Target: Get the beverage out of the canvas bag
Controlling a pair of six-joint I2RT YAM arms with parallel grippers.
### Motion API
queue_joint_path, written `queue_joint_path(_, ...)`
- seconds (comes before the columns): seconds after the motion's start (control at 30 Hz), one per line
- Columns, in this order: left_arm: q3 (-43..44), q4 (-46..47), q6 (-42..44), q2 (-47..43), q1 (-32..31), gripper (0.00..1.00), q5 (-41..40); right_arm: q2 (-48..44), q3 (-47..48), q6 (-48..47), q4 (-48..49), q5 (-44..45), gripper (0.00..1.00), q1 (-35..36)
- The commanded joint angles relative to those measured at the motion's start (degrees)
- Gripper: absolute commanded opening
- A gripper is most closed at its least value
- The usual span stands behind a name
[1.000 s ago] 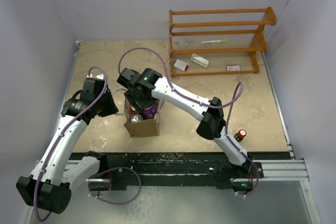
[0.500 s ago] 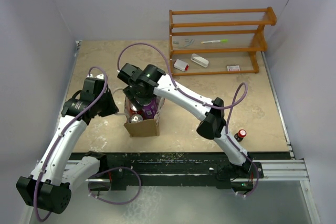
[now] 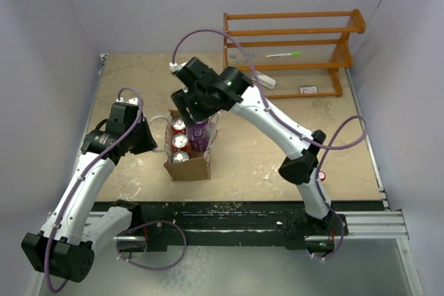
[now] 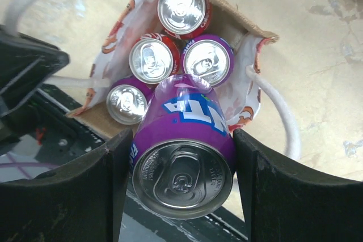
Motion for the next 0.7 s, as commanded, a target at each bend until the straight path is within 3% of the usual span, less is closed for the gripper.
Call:
queue_joint_path(0.0, -0.3, 1.5, 0.8, 0.0, 0.1, 0.17, 1.0, -8.8, 1.6, 4.4, 4.9, -5.5, 0.00, -4.0)
queue_joint_path(0.33, -0.3, 1.4, 1.0, 0.5, 0.1, 0.16, 1.2, -19.0, -7.5, 14.3, 16.6, -24.3, 0.00, -16.8)
queue_joint_path(0.5, -0.3, 1.5, 1.0, 0.4, 0.1, 0.16, 1.2, -26.7, -20.7, 19.2, 25.5, -33.0, 0.00, -26.2)
queue_joint_path(0.67, -0.3, 1.5, 1.0, 0.4, 0.0, 0.16, 1.2, -32.5, -32.7, 17.5, 26.8, -33.0, 0.00, -34.0)
